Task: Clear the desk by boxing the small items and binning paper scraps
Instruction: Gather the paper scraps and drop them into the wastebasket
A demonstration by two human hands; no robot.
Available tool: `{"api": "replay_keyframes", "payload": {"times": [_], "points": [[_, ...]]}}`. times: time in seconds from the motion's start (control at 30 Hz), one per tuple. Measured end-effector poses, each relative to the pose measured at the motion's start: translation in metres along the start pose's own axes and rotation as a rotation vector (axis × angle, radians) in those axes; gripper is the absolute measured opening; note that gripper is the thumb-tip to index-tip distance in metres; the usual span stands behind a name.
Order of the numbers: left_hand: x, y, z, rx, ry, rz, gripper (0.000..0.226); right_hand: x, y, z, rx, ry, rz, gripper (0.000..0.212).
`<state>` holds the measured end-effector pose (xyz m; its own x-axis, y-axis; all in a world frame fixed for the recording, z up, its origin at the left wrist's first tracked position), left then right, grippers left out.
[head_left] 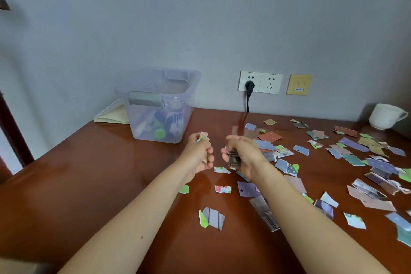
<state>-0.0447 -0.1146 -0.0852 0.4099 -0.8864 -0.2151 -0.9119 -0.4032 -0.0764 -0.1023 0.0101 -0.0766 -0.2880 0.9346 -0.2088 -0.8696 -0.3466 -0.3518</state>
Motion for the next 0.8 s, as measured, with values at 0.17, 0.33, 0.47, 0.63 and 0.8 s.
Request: {"api": "replay_keyframes", "payload": {"times": [0.17, 0.33, 0.47, 0.63, 0.8], "points": [[-0.004, -0.018, 0.010, 0.134, -0.136, 0.014, 0.017, 0.013, -0.006, -0.009, -0.045, -0.303, 0.014, 0.016], [-0.003, -0.012, 0.000, -0.097, 0.514, 0.061, 0.011, 0.020, -0.002, 0.004, 0.193, -0.936, -0.097, 0.012], [-0.016, -0.014, -0.005, -0.319, 1.054, 0.169, 0.024, 0.022, 0.004, 0.000, 0.232, -1.268, -0.203, 0.011], [-0.022, -0.008, 0.000, -0.320, 1.199, 0.206, 0.036, 0.018, 0.009, -0.002, 0.190, -1.294, -0.173, 0.022], [-0.027, -0.002, 0.003, -0.276, 1.217, 0.263, 0.032, 0.022, 0.014, -0.002, 0.159, -1.265, -0.163, 0.024]]}}
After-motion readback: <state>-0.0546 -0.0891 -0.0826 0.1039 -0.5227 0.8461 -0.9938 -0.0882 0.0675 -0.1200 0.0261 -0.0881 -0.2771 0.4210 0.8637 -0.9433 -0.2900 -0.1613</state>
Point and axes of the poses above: each hand's wrist, its own y-axis towards the middle knuckle, its own x-axis out of the back of the hand, z = x × y, the point moved 10 cm from there along y, towards the middle knuckle, and after that the axes turned 8 degrees about -x, right-handed, at the moved point
